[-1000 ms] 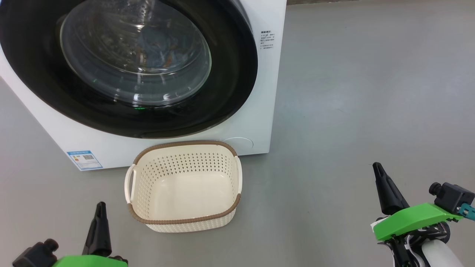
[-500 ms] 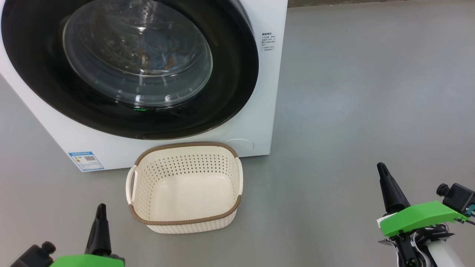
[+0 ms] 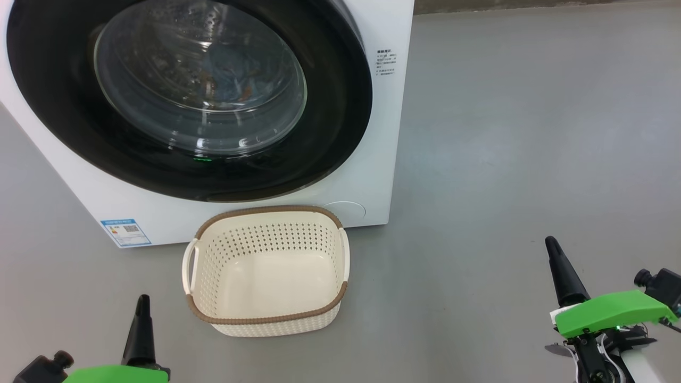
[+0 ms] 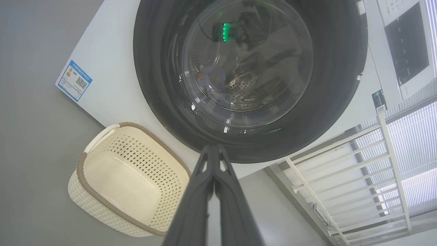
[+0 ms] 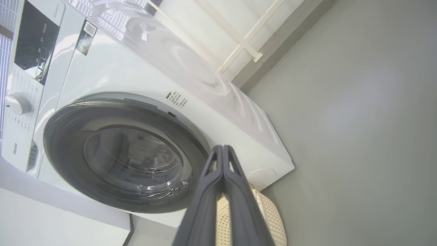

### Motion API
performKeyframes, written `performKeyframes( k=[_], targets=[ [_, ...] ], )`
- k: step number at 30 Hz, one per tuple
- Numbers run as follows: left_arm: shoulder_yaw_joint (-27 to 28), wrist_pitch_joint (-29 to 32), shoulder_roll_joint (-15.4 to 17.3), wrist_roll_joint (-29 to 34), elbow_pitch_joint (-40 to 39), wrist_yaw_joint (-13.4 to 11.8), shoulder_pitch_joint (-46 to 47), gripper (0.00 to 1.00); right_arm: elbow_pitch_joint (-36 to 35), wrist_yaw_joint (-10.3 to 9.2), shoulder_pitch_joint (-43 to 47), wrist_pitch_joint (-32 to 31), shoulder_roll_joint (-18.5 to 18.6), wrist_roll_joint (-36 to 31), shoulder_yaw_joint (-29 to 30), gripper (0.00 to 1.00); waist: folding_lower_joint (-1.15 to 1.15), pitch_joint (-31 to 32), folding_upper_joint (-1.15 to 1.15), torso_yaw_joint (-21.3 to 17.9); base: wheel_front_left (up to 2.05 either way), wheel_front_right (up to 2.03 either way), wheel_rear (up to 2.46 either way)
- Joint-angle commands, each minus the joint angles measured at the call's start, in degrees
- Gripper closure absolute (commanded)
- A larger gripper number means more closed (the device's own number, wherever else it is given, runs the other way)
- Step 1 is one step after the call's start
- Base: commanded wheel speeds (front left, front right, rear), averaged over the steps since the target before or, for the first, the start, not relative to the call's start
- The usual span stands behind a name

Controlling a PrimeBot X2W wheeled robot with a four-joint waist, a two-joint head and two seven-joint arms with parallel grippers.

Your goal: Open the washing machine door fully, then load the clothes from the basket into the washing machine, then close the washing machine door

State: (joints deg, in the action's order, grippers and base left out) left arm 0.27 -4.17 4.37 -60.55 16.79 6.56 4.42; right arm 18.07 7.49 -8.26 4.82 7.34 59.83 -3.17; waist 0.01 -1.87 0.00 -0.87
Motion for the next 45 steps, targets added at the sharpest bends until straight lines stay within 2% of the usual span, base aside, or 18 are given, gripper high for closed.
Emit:
performKeyframes(
  k=[1, 45],
  targets=[
    [1.4, 0.5, 0.5, -1.6, -1.7, 0.4, 1.7, 1.00, -1.7, 0.00, -0.3, -0.5, 0.3, 1.9, 0.4, 1.00, 0.00, 0.1, 0.00, 0.0, 0.00, 0.00, 0.00],
    [5.0, 7.9, -0.9, -23.2, -2.1, 0.8, 2.1, 1.00, -3.2, 0.00, 1.2, -7.7, -2.6, 24.5, 6.4, 1.00, 0.00, 1.4, 0.00, 0.6, 0.00, 0.00, 0.00]
  ],
)
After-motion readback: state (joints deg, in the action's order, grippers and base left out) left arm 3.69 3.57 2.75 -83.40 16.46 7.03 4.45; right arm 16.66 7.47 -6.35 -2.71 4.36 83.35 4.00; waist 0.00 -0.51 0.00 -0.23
